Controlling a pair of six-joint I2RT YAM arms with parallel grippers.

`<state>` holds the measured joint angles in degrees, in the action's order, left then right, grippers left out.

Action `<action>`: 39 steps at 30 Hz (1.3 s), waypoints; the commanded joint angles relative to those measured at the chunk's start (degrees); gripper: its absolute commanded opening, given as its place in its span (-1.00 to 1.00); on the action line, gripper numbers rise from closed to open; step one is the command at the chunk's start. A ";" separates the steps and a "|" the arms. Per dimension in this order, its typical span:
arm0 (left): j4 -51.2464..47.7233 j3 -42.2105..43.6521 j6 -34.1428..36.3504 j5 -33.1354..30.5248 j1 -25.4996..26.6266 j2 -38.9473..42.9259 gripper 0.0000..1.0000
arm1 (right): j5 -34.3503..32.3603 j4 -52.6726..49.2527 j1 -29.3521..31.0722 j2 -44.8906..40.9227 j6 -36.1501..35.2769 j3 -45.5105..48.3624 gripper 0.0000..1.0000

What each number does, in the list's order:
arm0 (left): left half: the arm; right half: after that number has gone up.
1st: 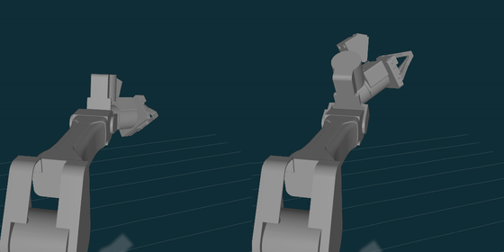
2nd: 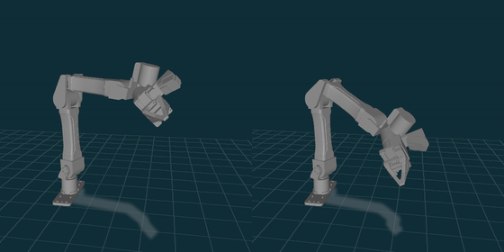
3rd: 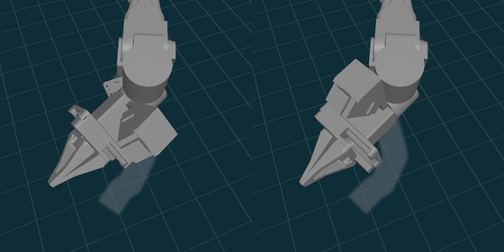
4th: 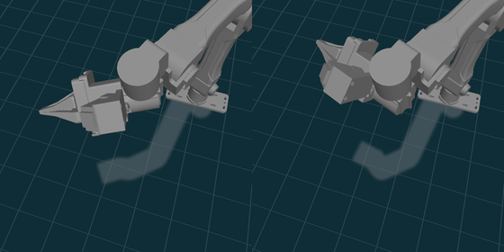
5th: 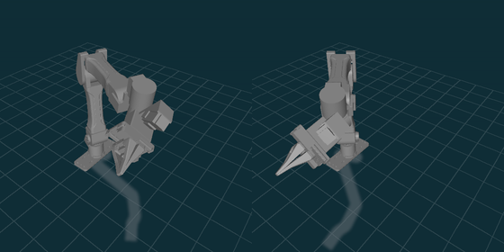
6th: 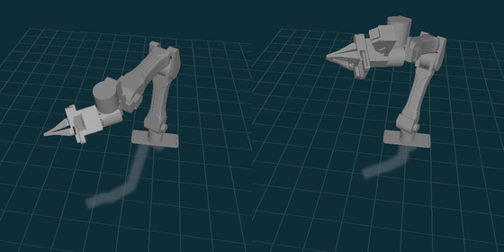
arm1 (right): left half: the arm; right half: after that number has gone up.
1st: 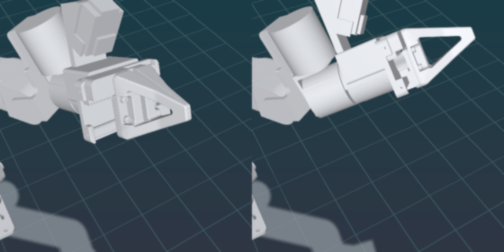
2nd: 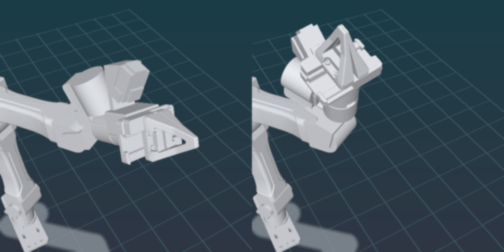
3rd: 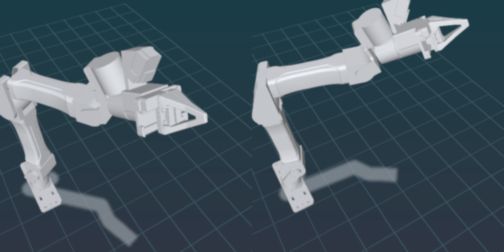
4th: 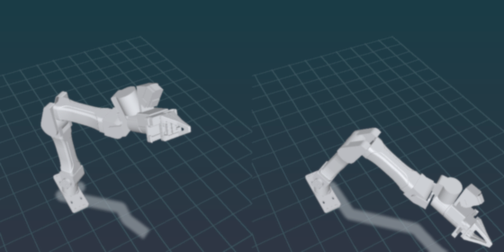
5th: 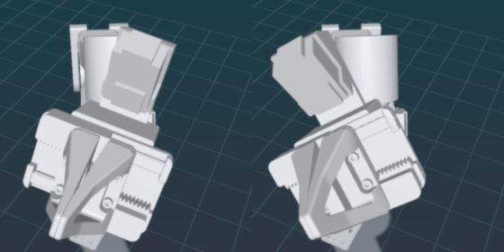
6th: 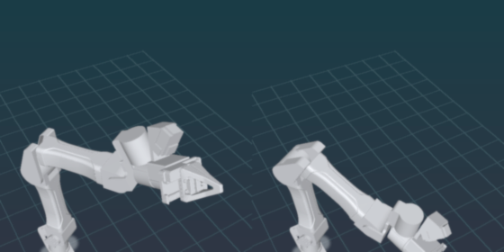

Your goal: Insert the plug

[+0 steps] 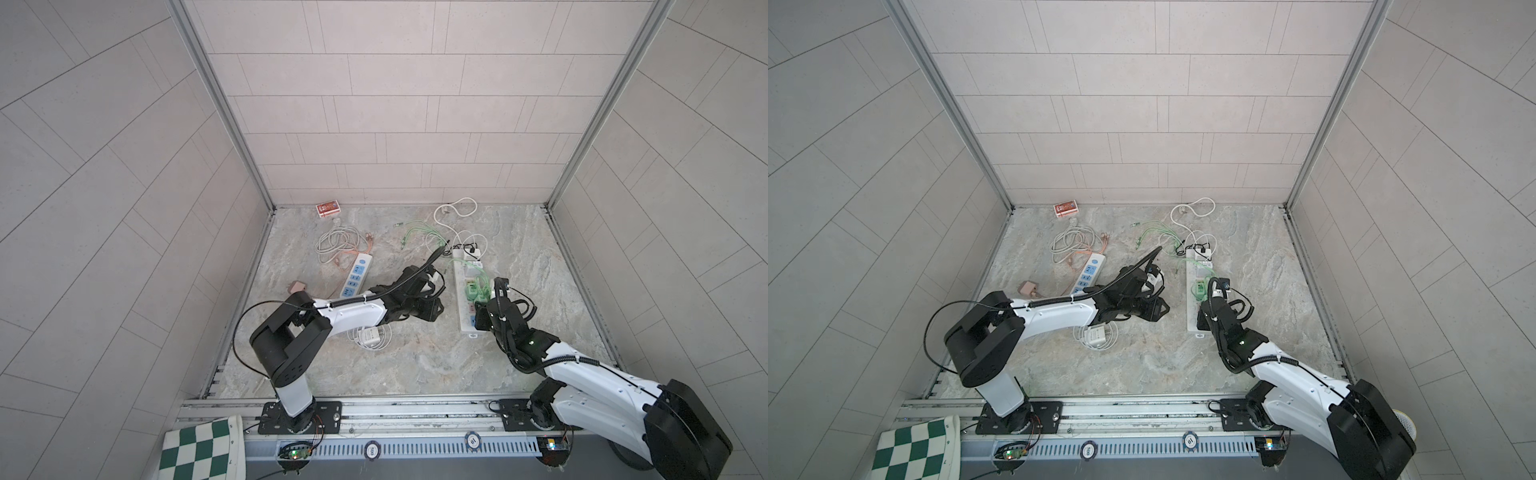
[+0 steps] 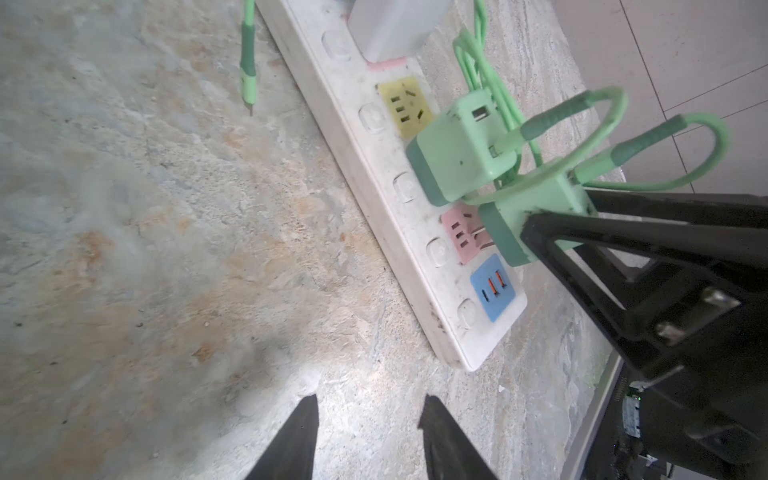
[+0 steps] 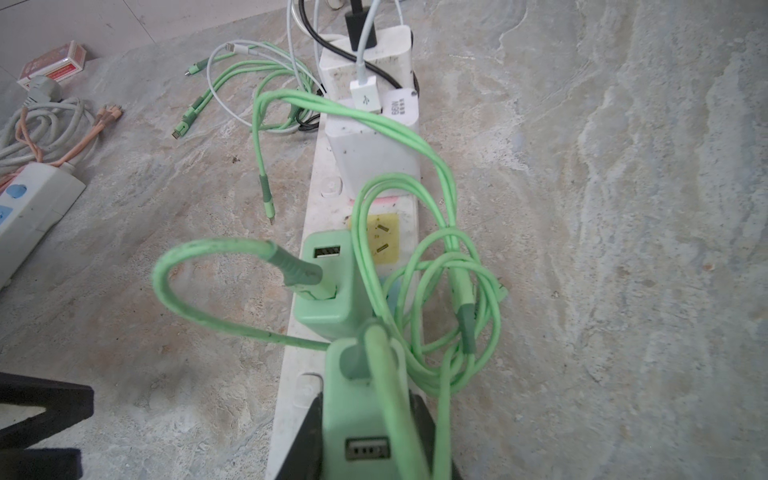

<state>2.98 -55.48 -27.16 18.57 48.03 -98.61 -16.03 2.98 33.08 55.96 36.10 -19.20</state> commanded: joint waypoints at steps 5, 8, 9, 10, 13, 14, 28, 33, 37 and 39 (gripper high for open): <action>-0.17 0.64 0.68 -0.37 -0.56 1.91 -0.04 | -2.43 2.00 0.51 2.03 1.68 -2.24 -1.00; -0.08 0.89 0.70 -0.20 -0.71 2.10 -0.04 | -2.45 3.16 0.66 3.04 2.39 -2.10 -1.00; -0.07 1.06 0.76 -0.17 -0.74 2.26 -0.04 | -2.17 3.74 0.71 3.34 2.67 -1.99 -1.00; -0.04 1.21 0.74 -0.13 -0.82 2.37 -0.04 | -2.16 3.74 0.74 3.72 3.00 -1.89 -1.00; 0.17 1.46 0.79 0.11 -1.11 2.46 -0.05 | -2.00 4.08 0.86 4.49 3.65 -1.44 -1.00; 0.22 1.47 0.75 0.20 -1.28 2.50 -0.05 | -1.90 3.88 0.97 4.50 3.84 -1.36 -1.00; 0.53 2.13 0.66 0.71 -1.47 3.25 -0.05 | -4.39 2.11 1.11 1.88 6.13 -0.69 -1.00; 0.53 1.98 0.61 0.94 -1.49 3.25 -0.05 | -3.88 4.03 1.12 2.73 8.03 0.10 -1.00; 0.58 1.87 0.61 1.25 -1.54 3.07 -0.05 | -3.59 4.58 1.12 4.12 9.06 0.47 -1.00; 0.69 1.95 0.53 1.37 -1.54 2.96 -0.05 | -3.07 6.39 1.16 4.69 9.28 1.24 -1.00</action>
<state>3.16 -53.95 -27.16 19.40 46.74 -96.92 -18.35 7.29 34.02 59.99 43.72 -19.20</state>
